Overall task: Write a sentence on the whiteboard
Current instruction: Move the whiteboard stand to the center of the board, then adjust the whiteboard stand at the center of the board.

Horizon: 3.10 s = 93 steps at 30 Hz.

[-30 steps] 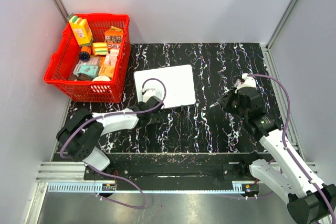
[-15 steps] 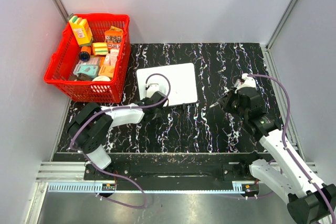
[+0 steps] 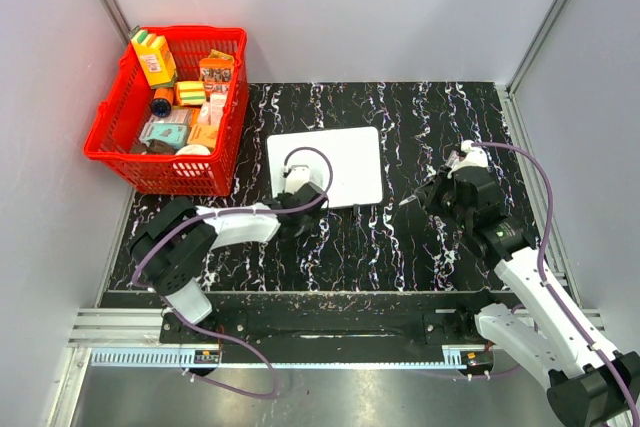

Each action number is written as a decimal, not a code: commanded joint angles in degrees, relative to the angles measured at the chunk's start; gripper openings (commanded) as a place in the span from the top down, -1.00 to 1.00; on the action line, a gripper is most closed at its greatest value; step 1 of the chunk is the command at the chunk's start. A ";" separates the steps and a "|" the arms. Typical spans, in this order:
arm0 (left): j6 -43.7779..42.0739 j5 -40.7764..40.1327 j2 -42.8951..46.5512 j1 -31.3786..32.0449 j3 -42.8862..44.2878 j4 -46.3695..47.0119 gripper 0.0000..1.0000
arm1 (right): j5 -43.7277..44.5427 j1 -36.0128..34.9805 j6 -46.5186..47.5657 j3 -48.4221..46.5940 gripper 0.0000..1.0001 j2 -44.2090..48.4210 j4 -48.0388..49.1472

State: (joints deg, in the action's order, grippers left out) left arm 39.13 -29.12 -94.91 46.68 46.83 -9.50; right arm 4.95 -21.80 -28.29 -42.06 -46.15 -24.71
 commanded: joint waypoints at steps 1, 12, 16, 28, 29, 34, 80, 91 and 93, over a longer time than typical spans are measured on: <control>4.98 5.22 -1.68 5.34 0.98 -7.11 1.00 | -0.03 0.36 -0.01 0.14 1.00 1.24 2.47; 21.31 5.74 -2.03 15.37 3.97 -16.78 1.00 | -0.03 0.36 -0.10 -0.30 1.00 1.85 2.39; 25.11 6.97 -2.73 19.93 4.06 -17.58 1.00 | -0.29 0.36 -0.36 -0.21 1.00 2.82 2.38; 27.05 8.47 -3.00 30.14 6.35 -18.45 0.28 | -0.99 0.36 -0.36 -0.21 1.00 4.93 2.39; 26.70 8.47 -2.56 30.58 6.35 -18.45 -0.10 | -1.00 0.36 -0.45 -0.21 1.00 4.93 2.39; 25.99 8.91 0.69 32.51 6.69 -20.12 -0.73 | -1.35 0.36 -0.45 -0.21 1.00 5.89 2.39; 13.25 18.58 0.52 27.50 6.79 -6.59 -0.16 | -0.73 0.36 0.08 0.58 1.00 11.34 0.19; 13.69 20.60 13.43 29.88 1.08 -10.72 -0.54 | -1.87 0.36 -0.62 0.31 1.00 12.66 0.01; 12.47 21.74 17.46 30.05 0.64 -11.68 -0.61 | -2.66 0.36 -1.15 0.49 1.00 12.93 -0.51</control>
State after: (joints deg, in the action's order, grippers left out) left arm 52.88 -10.22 -85.25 76.14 48.53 -20.12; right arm 3.49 -21.78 -28.47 -41.50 -34.26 -25.45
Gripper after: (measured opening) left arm 0.777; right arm 0.194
